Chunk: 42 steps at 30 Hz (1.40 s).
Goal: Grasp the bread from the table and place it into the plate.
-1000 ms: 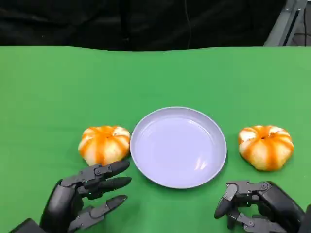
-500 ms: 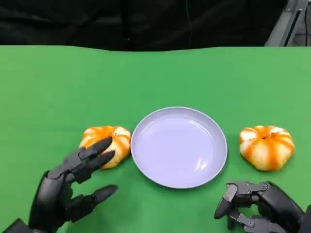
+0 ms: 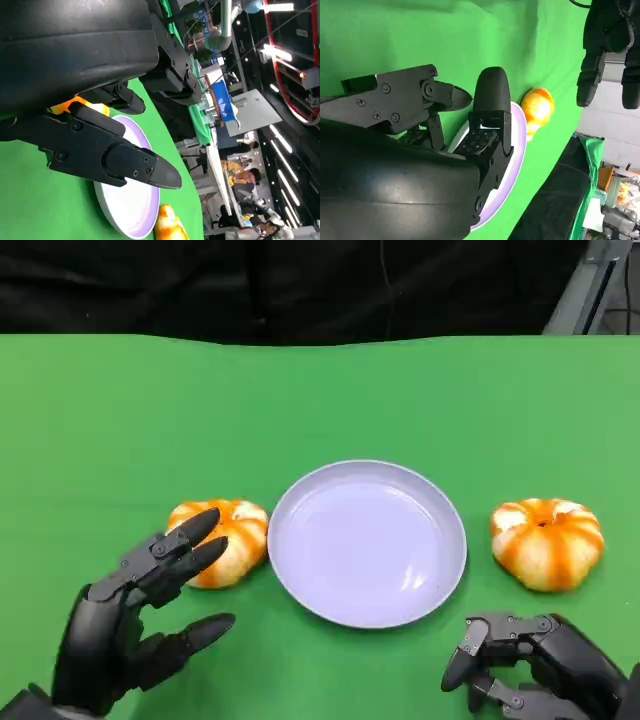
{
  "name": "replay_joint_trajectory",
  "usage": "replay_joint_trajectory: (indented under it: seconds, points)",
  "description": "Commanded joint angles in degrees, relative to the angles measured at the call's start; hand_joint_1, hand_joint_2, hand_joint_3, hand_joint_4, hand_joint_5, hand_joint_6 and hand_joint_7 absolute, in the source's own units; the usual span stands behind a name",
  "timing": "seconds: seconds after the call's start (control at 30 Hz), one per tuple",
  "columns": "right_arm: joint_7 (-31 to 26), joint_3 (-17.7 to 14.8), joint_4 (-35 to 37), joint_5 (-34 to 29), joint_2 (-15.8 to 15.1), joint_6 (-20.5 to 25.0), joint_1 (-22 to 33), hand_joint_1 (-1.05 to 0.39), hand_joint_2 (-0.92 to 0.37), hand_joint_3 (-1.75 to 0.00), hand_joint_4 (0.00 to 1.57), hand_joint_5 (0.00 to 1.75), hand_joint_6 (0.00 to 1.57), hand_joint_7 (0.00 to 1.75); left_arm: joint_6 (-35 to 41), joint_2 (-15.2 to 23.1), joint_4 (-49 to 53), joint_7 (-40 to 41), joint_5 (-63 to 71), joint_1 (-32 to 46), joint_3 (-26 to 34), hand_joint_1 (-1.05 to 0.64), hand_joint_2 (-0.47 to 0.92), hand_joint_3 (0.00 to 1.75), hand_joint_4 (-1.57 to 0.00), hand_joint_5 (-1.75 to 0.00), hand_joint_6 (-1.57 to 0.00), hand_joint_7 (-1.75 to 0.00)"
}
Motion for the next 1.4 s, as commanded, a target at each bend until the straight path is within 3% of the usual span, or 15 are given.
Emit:
replay_joint_trajectory:
  seconds: [0.03, 0.2, 0.37, 0.83, 0.93, 1.07, 1.4]
  points:
    - [0.03, -0.48, 0.03, 0.33, -0.62, -0.61, -0.19, -0.01, -0.92, -0.46, 0.72, 1.52, 0.82, 1.05, -0.73, 1.11, -0.71, -0.06, -0.34, -0.25, 0.27, -0.60, 0.91, 0.00, -0.58, 0.00, -0.53, 0.00]
    - [0.03, -0.48, 0.03, 0.33, -0.62, -0.61, -0.19, -0.01, -0.92, -0.46, 0.72, 1.52, 0.82, 1.05, -0.73, 1.11, -0.71, -0.06, -0.35, -0.25, 0.27, -0.60, 0.91, 0.00, -0.58, 0.00, -0.53, 0.00]
    - [-0.15, -0.38, -0.47, 0.17, -0.57, -0.03, -0.05, -0.01, -0.92, -0.46, 0.72, 1.53, 0.82, 1.06, -4.24, 2.70, -0.82, 5.21, 7.28, -1.13, 1.77, -0.61, 0.92, 0.01, -0.58, 0.00, -0.54, 0.00]
    - [-0.17, -0.36, -0.49, 0.17, -0.58, -0.02, -0.04, -0.01, -0.92, -0.46, 0.72, 1.53, 0.81, 1.07, -4.71, 3.18, -0.40, 7.22, 8.31, -1.24, 1.04, -0.62, 0.92, 0.02, -0.58, 0.00, -0.54, 0.00]
    - [-0.12, -0.33, -0.47, 0.22, -0.51, -0.18, -0.01, -0.01, -0.92, -0.47, 0.72, 1.53, 0.81, 1.07, -5.71, 5.20, -1.91, 14.79, 20.97, -2.72, 2.89, -0.62, 0.92, 0.02, -0.58, 0.00, -0.57, -0.02]
    - [-0.36, -0.28, -1.08, 0.16, -0.43, 0.49, 0.52, -0.01, -0.92, -0.47, 0.72, 1.52, 0.82, 1.07, -1.58, 10.01, 0.19, 28.78, 39.91, -7.27, 1.26, -0.66, 0.92, 0.03, -0.57, 0.00, -0.59, -0.01]
    - [-0.20, -0.36, -0.25, 0.21, -0.41, -0.24, 0.28, -0.01, -0.92, -0.47, 0.72, 1.51, 0.81, 1.05, 0.84, 13.81, 4.39, 40.76, 45.29, -10.15, -5.28, -0.66, 0.92, 0.05, -0.55, 0.00, -0.56, 0.00]
